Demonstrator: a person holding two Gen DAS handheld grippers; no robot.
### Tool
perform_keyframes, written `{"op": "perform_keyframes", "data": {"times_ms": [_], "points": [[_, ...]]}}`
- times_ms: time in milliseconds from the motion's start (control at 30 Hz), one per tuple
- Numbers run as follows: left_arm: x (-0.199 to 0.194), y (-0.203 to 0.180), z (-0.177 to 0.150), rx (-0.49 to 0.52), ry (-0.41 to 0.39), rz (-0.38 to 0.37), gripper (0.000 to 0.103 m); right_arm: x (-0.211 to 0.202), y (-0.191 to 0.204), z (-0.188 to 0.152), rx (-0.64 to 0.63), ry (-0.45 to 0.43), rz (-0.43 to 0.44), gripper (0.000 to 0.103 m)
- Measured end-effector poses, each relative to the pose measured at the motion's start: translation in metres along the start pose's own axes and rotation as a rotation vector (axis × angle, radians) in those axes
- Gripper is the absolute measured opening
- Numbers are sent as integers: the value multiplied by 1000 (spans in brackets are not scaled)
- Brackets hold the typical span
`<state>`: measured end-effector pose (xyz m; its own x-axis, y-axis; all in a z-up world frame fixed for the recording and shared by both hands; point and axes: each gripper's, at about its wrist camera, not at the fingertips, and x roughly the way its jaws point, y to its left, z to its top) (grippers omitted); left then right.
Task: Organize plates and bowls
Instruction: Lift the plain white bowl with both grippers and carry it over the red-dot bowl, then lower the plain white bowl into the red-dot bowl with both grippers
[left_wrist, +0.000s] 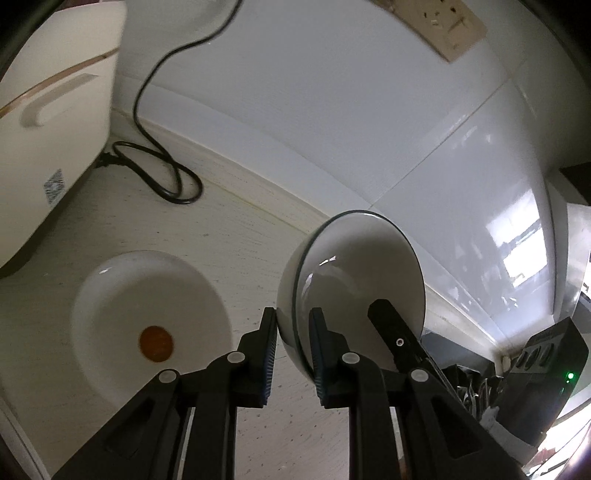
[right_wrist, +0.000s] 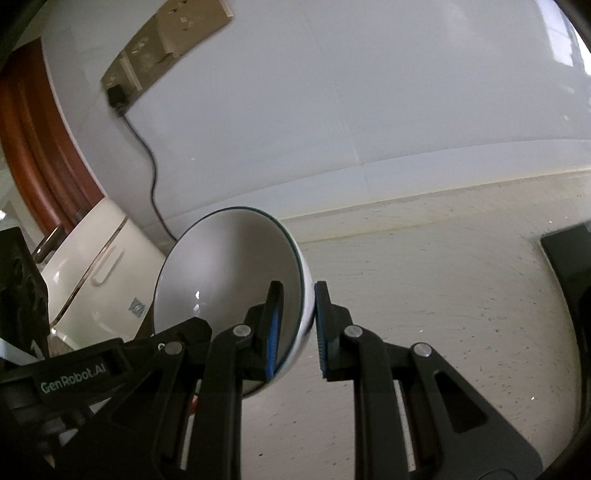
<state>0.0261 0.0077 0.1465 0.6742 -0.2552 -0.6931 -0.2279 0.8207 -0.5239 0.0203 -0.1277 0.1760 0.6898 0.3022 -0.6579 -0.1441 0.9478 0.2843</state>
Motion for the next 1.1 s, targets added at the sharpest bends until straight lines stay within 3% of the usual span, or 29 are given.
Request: {"op": "perform_keyframes", "data": {"times_ms": [400,700,1100], "points": [[-36,41,-6,-44,-67,38,17,11,54,-16,-177,70,74,20],[-40,71,-15,-96,-58,52,17,33,82,-29,-282,140,68,20],[-46,77,-20,-105,-64,79,17,42,95,-41,-364,171,43,20]]}}
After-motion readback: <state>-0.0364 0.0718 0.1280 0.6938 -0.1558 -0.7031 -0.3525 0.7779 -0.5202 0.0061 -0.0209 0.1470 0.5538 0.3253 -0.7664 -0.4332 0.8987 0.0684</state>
